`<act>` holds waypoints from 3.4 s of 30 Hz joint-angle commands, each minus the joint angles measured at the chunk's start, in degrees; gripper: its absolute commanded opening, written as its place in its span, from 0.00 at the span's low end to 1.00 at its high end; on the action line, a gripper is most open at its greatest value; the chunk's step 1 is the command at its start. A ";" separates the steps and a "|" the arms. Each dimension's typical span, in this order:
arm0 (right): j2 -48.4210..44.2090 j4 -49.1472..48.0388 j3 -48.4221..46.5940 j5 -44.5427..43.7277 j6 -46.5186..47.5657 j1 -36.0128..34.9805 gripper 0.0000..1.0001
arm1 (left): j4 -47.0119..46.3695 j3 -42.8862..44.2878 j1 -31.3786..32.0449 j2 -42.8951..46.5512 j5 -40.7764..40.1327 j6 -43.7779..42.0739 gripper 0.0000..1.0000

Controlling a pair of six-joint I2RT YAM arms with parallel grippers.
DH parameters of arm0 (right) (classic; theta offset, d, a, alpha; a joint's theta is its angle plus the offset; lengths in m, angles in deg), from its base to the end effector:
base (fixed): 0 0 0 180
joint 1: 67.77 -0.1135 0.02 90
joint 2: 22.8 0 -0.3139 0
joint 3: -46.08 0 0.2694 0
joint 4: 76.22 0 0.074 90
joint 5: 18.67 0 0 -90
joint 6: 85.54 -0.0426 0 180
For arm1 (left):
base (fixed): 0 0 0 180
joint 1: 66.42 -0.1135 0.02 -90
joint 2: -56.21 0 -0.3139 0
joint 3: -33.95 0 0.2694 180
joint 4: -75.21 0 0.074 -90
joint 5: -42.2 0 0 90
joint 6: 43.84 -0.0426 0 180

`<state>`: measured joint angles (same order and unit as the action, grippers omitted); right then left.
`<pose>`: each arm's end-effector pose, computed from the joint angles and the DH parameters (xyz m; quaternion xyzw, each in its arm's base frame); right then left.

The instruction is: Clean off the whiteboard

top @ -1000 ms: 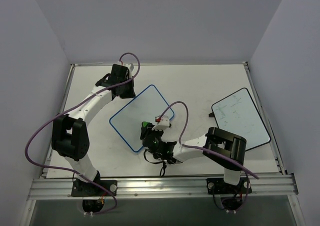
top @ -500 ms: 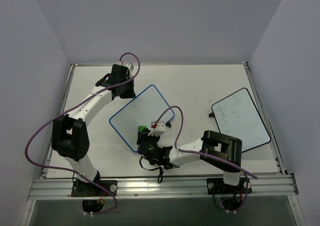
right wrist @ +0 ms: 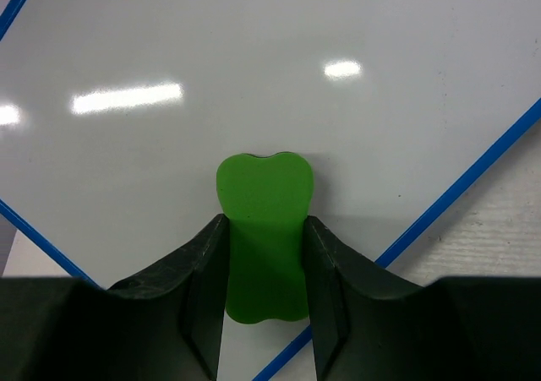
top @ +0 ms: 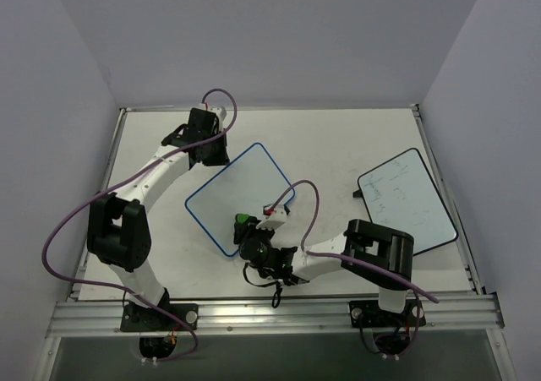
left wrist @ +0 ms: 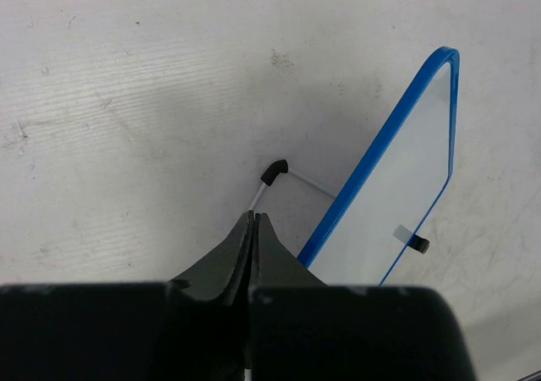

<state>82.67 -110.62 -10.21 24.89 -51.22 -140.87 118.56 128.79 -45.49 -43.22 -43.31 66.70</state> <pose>0.1399 0.3544 0.1858 0.1276 0.7561 0.3707 0.5241 0.3892 -0.1524 0.3151 0.0172 0.9326 -0.1611 0.3224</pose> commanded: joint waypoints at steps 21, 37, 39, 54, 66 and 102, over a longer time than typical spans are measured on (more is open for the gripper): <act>1.84 9.12 2.29 8.90 2.07 17.46 0.00 | 2.65 -0.24 1.84 1.53 3.33 -0.06 0.02; 5.71 9.65 -5.62 12.95 8.92 15.01 0.00 | 2.57 -0.41 1.84 1.79 3.42 -0.14 0.02; 6.24 10.00 -7.46 13.04 9.62 11.95 0.00 | 2.57 -0.41 1.84 1.79 3.42 -0.14 0.02; 2.11 13.51 -11.51 14.09 13.40 5.77 0.00 | 2.66 -0.15 1.84 2.06 3.24 -0.06 0.02; -11.07 20.45 -6.24 16.21 15.07 19.47 0.00 | 2.74 0.20 1.75 2.58 2.54 0.29 0.03; -10.37 26.17 -0.44 33.16 21.40 48.67 0.27 | 3.45 3.81 -1.50 2.23 3.07 1.26 0.07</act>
<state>72.55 -82.36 -10.69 57.53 -29.80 -92.55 120.92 129.51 -46.46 -42.87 -42.04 67.66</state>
